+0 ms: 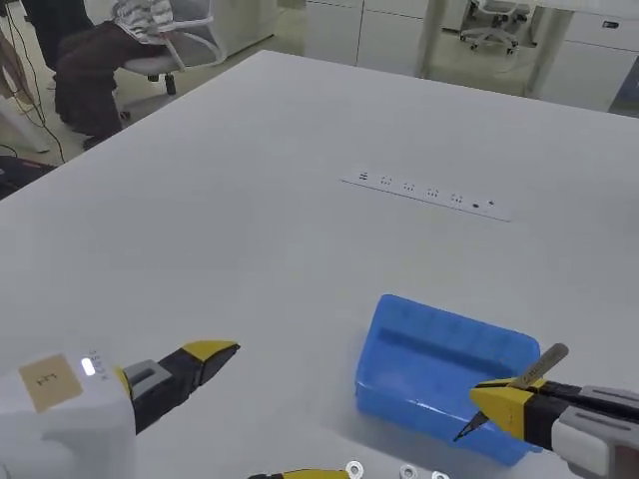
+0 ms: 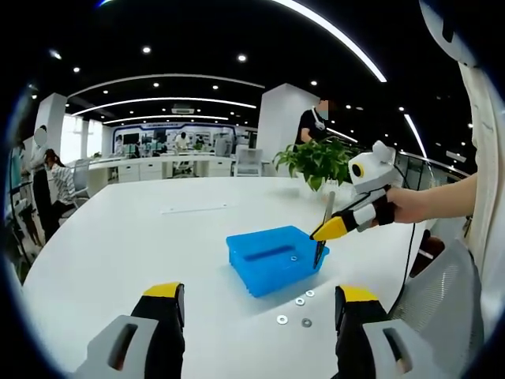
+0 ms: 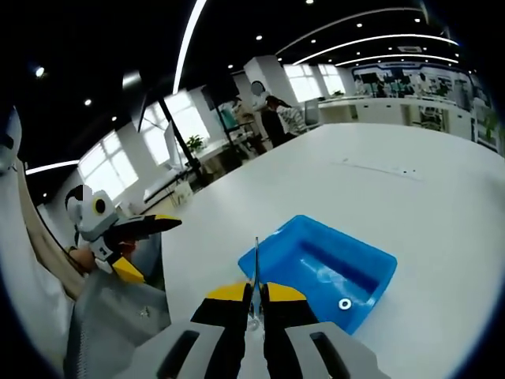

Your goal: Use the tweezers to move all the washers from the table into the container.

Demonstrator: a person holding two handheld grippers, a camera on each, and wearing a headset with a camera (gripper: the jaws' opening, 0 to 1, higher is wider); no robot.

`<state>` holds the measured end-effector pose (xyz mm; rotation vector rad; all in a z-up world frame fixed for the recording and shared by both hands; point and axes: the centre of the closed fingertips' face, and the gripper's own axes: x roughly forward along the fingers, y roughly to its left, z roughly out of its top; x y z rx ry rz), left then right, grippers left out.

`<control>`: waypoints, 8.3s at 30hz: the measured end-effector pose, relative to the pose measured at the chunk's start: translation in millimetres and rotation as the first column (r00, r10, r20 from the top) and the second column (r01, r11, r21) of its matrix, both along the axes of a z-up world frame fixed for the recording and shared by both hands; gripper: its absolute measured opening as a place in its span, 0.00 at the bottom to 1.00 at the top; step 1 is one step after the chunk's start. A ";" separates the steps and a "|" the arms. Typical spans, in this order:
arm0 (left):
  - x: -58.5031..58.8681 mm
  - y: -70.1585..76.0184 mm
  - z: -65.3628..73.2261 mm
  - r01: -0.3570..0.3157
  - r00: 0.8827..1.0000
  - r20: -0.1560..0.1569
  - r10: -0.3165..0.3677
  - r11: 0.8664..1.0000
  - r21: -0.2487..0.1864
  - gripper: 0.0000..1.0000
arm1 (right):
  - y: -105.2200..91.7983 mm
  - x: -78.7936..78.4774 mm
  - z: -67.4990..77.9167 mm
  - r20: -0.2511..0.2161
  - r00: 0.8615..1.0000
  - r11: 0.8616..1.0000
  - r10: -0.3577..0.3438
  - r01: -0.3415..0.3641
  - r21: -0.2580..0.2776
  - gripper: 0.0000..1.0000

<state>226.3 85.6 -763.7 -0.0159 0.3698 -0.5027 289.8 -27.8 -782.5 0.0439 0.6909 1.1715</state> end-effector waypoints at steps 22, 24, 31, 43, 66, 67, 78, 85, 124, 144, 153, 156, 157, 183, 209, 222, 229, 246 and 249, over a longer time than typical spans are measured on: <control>-1.4 -2.6 -3.3 0.017 1.000 -0.014 -0.017 1.000 0.014 0.79 | 3.3 -11.9 -46.7 0.060 0.995 0.991 0.076 -0.069 -0.114 0.04; -1.5 -3.1 -3.7 0.020 1.000 -0.015 -0.020 1.000 0.018 0.79 | 3.2 -13.7 -49.6 0.071 0.994 0.989 0.083 -0.073 -0.130 0.04; -1.6 -3.5 -3.6 0.024 1.000 -0.014 -0.023 0.999 0.022 0.78 | 4.4 -17.8 -51.8 0.125 0.986 0.984 0.114 -0.094 -0.153 0.04; -1.6 -3.0 -3.0 0.021 1.000 -0.009 -0.021 1.000 0.023 0.78 | 7.7 -22.2 -53.2 0.248 0.960 0.977 0.131 -0.082 -0.196 0.03; -0.7 -0.9 -0.1 0.007 1.000 0.004 -0.007 1.000 0.013 0.78 | -22.5 -13.8 -13.0 -0.105 0.974 0.971 -0.202 0.213 0.106 0.03; -0.7 -0.8 0.0 0.006 1.000 0.003 -0.006 1.000 0.011 0.78 | -22.2 -14.0 -9.2 -0.106 0.973 0.969 -0.205 0.217 0.114 0.03; 0.1 1.1 2.1 -0.005 1.000 0.011 0.005 1.000 -0.003 0.78 | -41.1 -7.3 27.5 -0.146 0.946 0.931 -0.288 0.312 0.187 0.03; -0.2 0.6 1.8 -0.001 1.000 0.010 0.001 1.000 0.001 0.77 | -45.0 10.8 39.3 -0.157 0.932 0.910 -0.327 0.355 0.215 0.03; -0.2 0.5 -0.8 0.002 1.000 -0.002 -0.002 1.000 0.003 0.77 | -23.1 78.9 -16.0 -0.121 0.946 0.946 -0.299 0.311 0.089 0.03; 0.2 1.9 -1.0 -0.003 1.000 -0.002 0.003 1.000 0.005 0.76 | -9.0 80.8 -43.6 0.006 0.976 0.975 -0.216 0.216 -0.040 0.03; 0.3 1.4 -1.2 -0.001 1.000 -0.003 0.001 1.000 0.005 0.76 | -5.1 78.4 -45.6 0.099 0.984 0.984 -0.148 0.157 -0.087 0.03; 0.2 1.5 -1.0 -0.001 1.000 -0.002 0.001 1.000 0.006 0.76 | -2.8 77.1 -45.2 0.134 0.984 0.986 -0.117 0.131 -0.106 0.03; 0.2 1.5 -1.0 -0.001 1.000 -0.002 0.001 1.000 0.005 0.76 | -1.9 76.2 -45.0 0.147 0.984 0.986 -0.105 0.122 -0.112 0.03; -0.8 1.3 -0.7 0.001 1.000 -0.002 -0.001 1.000 0.005 0.76 | 5.0 55.8 -5.6 0.324 0.946 0.994 -0.022 0.057 -0.098 0.04; -0.8 -0.7 -0.7 0.011 1.000 -0.001 -0.011 1.000 0.001 0.76 | 21.5 0.7 11.9 0.226 0.974 1.000 -0.004 0.000 0.017 0.04; -1.3 -0.9 -1.5 0.013 1.000 -0.005 -0.013 1.000 -0.001 0.76 | 29.0 -10.7 -30.1 0.102 0.994 1.000 0.030 -0.029 -0.008 0.04; -1.4 -0.7 -1.6 0.013 1.000 -0.006 -0.013 1.000 -0.001 0.76 | 31.0 -12.9 -43.4 0.082 0.996 0.999 0.045 -0.043 -0.027 0.04; -1.3 0.3 -0.4 0.007 1.000 -0.001 -0.007 1.000 -0.005 0.76 | 37.1 -26.7 -52.0 0.172 0.968 0.979 0.181 -0.162 -0.123 0.05; -1.3 0.4 -0.6 0.006 1.000 -0.001 -0.006 1.000 -0.003 0.75 | 36.9 -31.7 -52.8 0.198 0.955 0.970 0.221 -0.194 -0.146 0.05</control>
